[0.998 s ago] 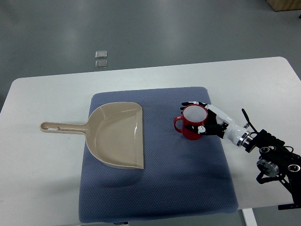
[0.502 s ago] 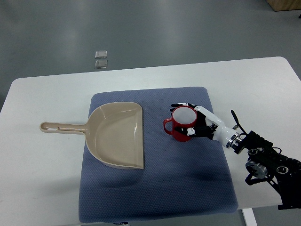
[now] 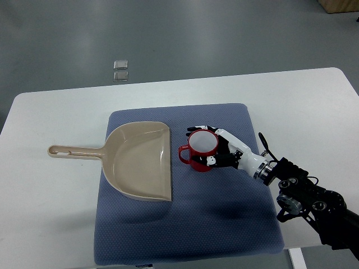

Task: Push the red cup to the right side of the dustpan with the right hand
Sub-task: 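Push the red mug with the right hand onto the dustpan's edge, then release the red mug and open the right hand fingers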

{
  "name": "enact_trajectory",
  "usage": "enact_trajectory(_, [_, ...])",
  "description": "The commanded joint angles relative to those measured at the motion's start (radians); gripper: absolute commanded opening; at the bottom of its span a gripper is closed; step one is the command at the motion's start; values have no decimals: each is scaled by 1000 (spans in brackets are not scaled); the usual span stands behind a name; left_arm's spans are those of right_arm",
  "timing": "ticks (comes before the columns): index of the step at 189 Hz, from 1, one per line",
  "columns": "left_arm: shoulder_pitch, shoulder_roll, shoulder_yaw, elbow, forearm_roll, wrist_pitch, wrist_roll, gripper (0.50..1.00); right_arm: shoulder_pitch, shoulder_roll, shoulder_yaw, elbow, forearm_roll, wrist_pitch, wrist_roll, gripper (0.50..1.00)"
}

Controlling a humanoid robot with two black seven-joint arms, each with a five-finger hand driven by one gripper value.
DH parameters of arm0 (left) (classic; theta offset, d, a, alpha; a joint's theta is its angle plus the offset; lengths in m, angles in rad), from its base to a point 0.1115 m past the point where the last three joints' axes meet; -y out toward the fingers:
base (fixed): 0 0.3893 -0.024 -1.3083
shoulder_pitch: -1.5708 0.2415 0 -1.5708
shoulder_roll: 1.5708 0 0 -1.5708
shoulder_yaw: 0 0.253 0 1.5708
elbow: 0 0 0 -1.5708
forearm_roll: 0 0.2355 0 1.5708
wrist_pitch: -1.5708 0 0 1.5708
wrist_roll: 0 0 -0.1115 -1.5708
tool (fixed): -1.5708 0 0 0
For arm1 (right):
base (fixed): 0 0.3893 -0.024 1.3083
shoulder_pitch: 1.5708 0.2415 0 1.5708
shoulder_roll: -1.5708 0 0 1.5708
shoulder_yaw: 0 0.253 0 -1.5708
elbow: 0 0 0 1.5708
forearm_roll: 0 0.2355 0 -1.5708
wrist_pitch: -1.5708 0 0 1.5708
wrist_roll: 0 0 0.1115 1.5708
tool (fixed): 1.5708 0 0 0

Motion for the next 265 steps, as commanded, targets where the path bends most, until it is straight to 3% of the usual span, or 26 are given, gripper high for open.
enact_trajectory(1, [0, 0, 0, 1, 0, 0, 0, 1000, 0, 18, -13, 0, -12, -11, 0, 795])
enact_trajectory(51, [0, 0, 0, -1, 0, 0, 0, 1000, 34, 53, -72, -2, -12, -66, 0, 795])
enact_trajectory(151, [0, 0, 0, 1, 0, 0, 0, 1000, 43, 99, -95, -28, -14, -92, 0, 801])
enact_trajectory(216, [0, 0, 0, -1, 0, 0, 0, 1000, 45, 99, -95, -29, -14, -118, 0, 901])
enact_trajectory(265, [0, 0, 0, 1, 0, 0, 0, 1000, 55, 99, -95, -29, -12, -118, 0, 913])
